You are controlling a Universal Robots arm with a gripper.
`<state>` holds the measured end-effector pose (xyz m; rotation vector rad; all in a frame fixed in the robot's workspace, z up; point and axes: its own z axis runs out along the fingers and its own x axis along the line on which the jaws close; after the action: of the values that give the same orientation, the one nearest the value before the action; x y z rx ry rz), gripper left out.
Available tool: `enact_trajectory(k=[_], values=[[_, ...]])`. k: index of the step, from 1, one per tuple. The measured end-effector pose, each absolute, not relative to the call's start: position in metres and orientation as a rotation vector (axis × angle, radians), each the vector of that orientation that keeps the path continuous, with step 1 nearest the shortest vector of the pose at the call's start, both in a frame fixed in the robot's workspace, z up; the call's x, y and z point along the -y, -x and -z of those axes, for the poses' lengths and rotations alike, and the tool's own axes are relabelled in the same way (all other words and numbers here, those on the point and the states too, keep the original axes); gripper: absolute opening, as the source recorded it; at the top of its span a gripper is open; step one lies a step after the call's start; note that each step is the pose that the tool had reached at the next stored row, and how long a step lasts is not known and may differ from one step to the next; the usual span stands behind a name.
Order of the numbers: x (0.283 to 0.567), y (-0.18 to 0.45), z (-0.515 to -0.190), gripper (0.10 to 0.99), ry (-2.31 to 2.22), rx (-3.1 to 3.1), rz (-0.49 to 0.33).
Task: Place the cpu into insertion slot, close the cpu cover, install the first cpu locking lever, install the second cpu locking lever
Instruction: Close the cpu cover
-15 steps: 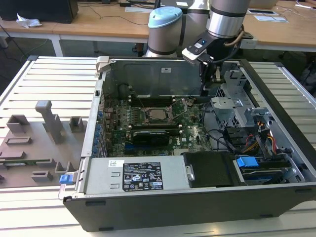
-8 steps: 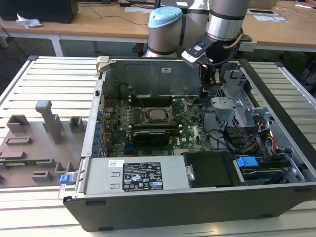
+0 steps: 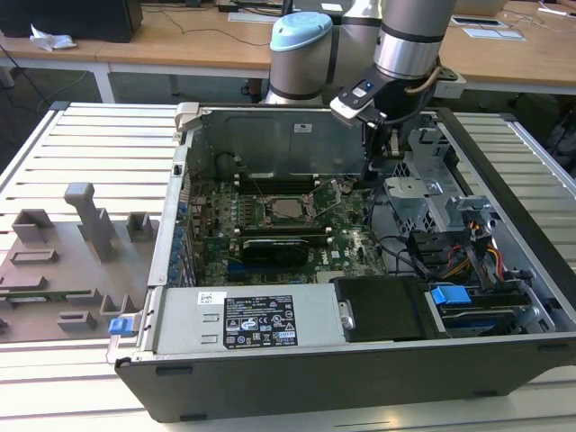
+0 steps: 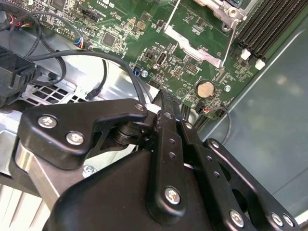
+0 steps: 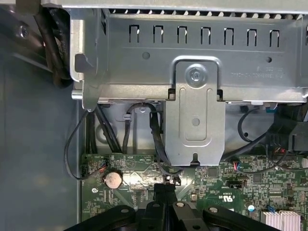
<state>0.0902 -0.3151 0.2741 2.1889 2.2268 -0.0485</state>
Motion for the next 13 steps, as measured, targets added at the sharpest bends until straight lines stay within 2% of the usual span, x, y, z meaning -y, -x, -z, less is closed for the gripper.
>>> enact_trajectory(k=[13], values=[[0.3151,-0.0902,-0.2657,0.106,-2.189,-2.227,0.048]])
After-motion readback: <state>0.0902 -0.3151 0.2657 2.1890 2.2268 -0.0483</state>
